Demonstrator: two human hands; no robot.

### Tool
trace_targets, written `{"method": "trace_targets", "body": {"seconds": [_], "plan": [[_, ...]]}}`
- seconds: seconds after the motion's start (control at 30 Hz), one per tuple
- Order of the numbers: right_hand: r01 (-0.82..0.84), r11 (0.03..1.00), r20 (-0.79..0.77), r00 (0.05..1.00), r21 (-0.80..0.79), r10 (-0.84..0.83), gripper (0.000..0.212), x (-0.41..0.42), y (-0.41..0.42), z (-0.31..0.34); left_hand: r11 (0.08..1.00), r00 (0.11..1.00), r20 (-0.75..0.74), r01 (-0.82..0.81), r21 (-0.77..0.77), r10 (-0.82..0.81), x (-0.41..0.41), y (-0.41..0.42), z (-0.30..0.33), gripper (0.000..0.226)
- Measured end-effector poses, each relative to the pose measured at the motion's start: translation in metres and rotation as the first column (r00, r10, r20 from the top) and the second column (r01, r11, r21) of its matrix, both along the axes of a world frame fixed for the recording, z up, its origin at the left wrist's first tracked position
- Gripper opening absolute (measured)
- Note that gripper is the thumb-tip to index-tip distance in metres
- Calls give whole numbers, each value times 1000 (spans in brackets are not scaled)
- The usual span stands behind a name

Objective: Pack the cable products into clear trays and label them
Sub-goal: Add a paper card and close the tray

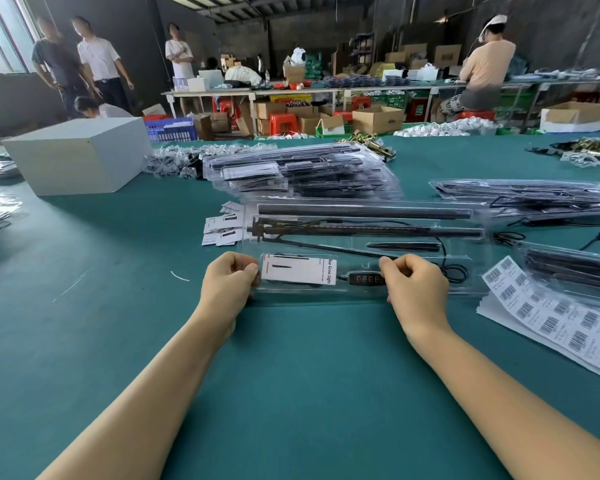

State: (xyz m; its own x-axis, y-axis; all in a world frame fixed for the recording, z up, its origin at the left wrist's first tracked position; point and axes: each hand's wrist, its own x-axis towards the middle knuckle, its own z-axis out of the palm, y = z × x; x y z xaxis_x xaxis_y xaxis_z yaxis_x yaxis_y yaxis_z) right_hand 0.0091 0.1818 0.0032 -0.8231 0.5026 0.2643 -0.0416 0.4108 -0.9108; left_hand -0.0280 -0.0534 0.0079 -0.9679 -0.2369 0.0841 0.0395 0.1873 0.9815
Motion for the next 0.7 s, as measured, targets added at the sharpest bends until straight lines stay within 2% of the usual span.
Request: {"method": "trace_targets", "body": {"seconds": [0.1, 0.2, 0.27, 0.33, 0.4, 0.47, 0.57, 0.63, 0.7], "plan": [[-2, 1000, 8, 1000, -17, 2, 32, 0, 0, 1, 999, 1000, -9, -8, -43, 8, 0, -1, -1, 16], [3, 1000, -1, 1000, 11, -3, 31, 1, -1, 2, 999, 999, -30, 41, -16, -41, 0, -5, -1, 12], [10, 998, -34, 999, 56, -8, 29, 2, -1, 2, 994, 995, -38, 92, 61, -90, 1, -6, 0, 12], [35, 978, -96, 995, 207, -16, 22, 2, -3, 3, 971, 990, -38, 138, 193, -133, 2, -5, 1, 14], [54, 922, -176, 984, 382, 15, 21, 4, -7, 4, 920, 985, -30, 172, 352, -172, 3, -2, 5, 11], [54, 838, -205, 976, 543, 70, 40, 6, -11, 4, 849, 980, -36, 186, 494, -194, 4, 0, 9, 9], [78, 614, -152, 986, 786, 70, 67, 7, -13, 3, 768, 972, -80, 224, 600, -221, 7, 0, 13, 12], [61, 495, -78, 997, 867, 14, 67, 6, -10, 0, 739, 959, -123, 276, 614, -255, 10, -1, 15, 8], [47, 496, -50, 999, 867, -8, 57, 4, -6, -2, 703, 935, -184, 349, 620, -302, 13, 0, 17, 9]]}}
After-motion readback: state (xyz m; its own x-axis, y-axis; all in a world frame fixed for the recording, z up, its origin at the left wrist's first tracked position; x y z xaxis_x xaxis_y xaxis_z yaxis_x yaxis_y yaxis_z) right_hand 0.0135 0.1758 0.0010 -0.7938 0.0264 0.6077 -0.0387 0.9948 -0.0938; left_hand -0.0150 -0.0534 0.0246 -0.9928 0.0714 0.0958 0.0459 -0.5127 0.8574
